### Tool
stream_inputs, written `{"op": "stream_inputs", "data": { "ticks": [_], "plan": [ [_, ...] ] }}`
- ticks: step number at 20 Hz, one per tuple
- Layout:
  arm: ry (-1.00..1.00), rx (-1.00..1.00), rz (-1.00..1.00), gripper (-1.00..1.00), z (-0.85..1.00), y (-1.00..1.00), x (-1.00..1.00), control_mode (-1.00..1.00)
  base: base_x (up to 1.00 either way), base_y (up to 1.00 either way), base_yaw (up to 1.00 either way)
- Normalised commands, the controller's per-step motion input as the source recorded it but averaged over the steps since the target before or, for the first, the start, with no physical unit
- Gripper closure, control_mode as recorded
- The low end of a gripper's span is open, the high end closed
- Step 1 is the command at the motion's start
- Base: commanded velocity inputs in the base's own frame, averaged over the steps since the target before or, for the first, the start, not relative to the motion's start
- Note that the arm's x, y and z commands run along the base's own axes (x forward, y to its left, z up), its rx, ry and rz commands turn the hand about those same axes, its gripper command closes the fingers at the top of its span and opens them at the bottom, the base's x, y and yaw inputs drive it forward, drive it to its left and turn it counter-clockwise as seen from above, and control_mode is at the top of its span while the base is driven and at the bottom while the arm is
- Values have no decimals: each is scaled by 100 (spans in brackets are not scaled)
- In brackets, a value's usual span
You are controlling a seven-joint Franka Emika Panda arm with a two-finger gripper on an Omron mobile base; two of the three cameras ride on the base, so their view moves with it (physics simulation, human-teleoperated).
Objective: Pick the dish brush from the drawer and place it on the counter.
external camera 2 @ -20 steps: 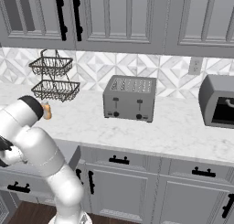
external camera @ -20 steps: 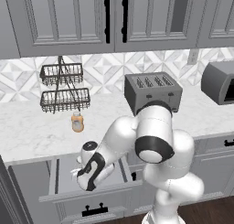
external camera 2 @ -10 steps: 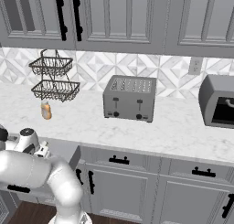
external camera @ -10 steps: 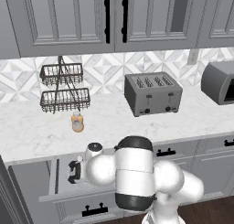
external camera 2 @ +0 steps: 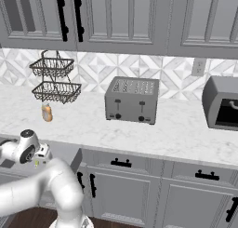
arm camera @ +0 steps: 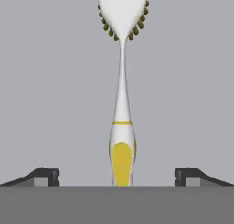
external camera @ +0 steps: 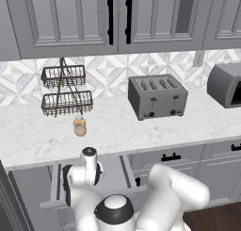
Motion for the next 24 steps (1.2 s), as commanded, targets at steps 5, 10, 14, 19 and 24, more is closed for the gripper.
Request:
{"op": "stream_inputs", "data": {
  "ticks": [5, 10, 14, 19, 24],
  "plan": [
    [9, -12, -4, 100, -53, 28, -4, -100, 0, 0, 0],
    [3, -1, -3, 100, -58, -10, -55, -100, 0, 0, 0],
    [4, 1, -1, 100, 15, -11, -100, -100, 0, 0, 0],
    [7, 1, -2, 100, 86, -7, -79, -100, 0, 0, 0],
    [1, 0, 0, 100, 98, -4, -75, -100, 0, 0, 0]
  ]
}}
